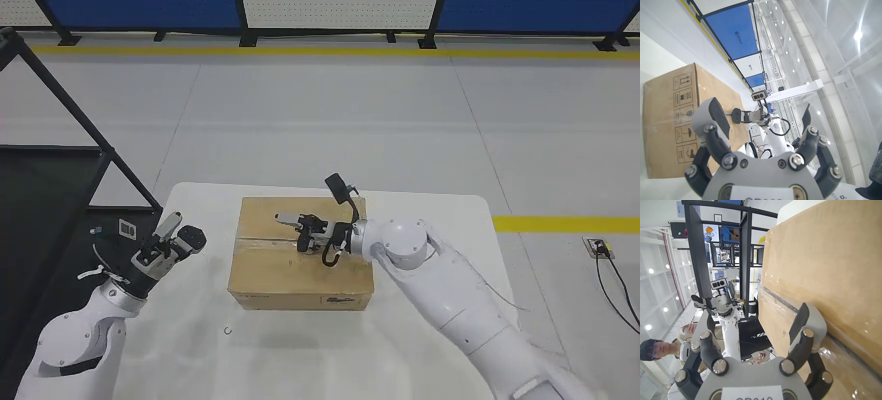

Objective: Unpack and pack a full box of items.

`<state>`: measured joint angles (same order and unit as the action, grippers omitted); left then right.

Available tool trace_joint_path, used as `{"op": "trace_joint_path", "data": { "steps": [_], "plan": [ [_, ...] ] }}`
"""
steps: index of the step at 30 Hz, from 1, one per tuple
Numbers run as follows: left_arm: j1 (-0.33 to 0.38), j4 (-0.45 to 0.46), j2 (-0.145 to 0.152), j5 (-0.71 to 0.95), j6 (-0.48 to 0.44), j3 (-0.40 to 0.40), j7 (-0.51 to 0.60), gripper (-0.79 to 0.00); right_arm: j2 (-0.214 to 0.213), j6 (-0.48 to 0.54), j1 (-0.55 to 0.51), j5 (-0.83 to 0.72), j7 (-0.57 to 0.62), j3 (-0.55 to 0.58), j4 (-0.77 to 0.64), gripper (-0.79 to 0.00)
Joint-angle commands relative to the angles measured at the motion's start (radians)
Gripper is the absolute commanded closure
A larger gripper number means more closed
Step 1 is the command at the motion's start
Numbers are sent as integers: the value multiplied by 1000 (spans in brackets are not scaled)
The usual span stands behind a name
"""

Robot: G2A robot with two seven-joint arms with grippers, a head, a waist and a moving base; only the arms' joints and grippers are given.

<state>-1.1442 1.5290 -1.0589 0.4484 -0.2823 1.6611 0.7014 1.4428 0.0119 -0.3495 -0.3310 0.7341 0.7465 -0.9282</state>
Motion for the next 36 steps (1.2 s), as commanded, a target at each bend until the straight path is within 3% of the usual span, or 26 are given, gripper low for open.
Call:
{"op": "trace_joint_path", "data": {
  "steps": [1, 27, 36],
  "plan": [
    [-20, 10, 1, 8, -6, 13, 0, -785, 15, 9, 7, -11, -21, -14, 16, -785],
    [-166, 15, 8, 113, -98, 153, -12, -785, 228, 84, 105, -110, -89, -160, 255, -785],
    [-159, 13, 9, 107, -87, 139, 16, -785, 261, 154, 127, -111, -85, -140, 326, -785]
  ]
}}
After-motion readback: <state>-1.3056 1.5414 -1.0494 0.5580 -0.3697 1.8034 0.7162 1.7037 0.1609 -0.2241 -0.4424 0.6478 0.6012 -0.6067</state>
